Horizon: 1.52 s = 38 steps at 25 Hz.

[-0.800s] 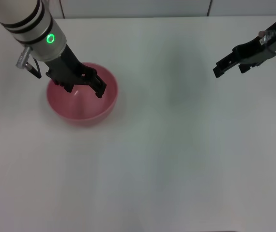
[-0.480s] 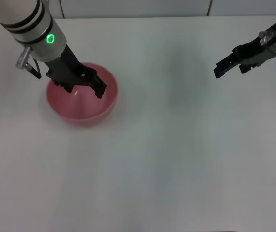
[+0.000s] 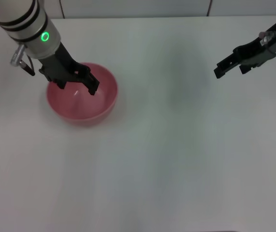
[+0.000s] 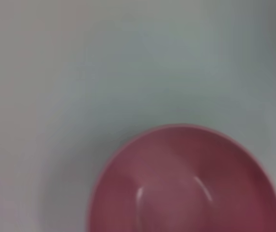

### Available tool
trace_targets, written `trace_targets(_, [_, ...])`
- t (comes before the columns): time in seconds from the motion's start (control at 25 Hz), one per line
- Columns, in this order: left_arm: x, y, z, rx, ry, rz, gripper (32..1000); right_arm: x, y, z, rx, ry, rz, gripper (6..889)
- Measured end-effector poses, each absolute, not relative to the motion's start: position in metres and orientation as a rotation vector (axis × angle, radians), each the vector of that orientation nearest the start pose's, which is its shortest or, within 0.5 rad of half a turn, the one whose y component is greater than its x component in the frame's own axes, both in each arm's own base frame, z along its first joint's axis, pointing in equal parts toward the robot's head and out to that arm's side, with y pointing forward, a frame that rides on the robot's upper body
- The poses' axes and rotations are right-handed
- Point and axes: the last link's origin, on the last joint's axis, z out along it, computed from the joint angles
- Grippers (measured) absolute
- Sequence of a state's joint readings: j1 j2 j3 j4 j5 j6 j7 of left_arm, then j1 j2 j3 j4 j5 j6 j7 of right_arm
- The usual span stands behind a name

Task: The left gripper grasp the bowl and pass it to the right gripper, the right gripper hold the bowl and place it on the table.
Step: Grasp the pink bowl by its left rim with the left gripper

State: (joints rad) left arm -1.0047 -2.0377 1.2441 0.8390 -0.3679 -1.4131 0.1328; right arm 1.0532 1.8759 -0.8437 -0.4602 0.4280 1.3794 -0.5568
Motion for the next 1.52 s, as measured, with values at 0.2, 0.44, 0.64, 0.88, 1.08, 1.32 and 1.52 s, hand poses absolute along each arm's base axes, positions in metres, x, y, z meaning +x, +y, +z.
trace_targets(0.2, [-0.166, 0.433, 0.003, -2.119, -1.38, 0.523, 862, 0.214, 0.438, 0.035, -2.33, 1.529, -0.355, 852])
trace_targets(0.44, [-0.173, 0.438, 0.014, -2.071, -1.375, 0.518, 863, 0.214, 0.438, 0.035, -2.329, 1.528, -0.354, 852])
trace_targets(0.64, [-0.176, 0.44, 0.018, -2.051, -1.374, 0.513, 863, 0.214, 0.438, 0.035, -2.331, 1.526, -0.354, 853])
trace_targets(0.88, [-0.178, 0.442, 0.019, -2.045, -1.371, 0.509, 862, 0.213, 0.439, 0.034, -2.333, 1.525, -0.35, 853])
trace_targets(1.08, [-0.183, 0.443, 0.019, -2.036, -1.376, 0.515, 863, 0.213, 0.439, 0.034, -2.339, 1.52, -0.347, 853])
trace_targets(1.32, [-0.19, 0.446, 0.02, -2.02, -1.378, 0.515, 863, 0.212, 0.439, 0.035, -2.34, 1.518, -0.339, 853])
trace_targets(1.52, [-0.198, 0.448, 0.02, -2.004, -1.382, 0.518, 863, 0.212, 0.44, 0.035, -2.341, 1.513, -0.336, 853])
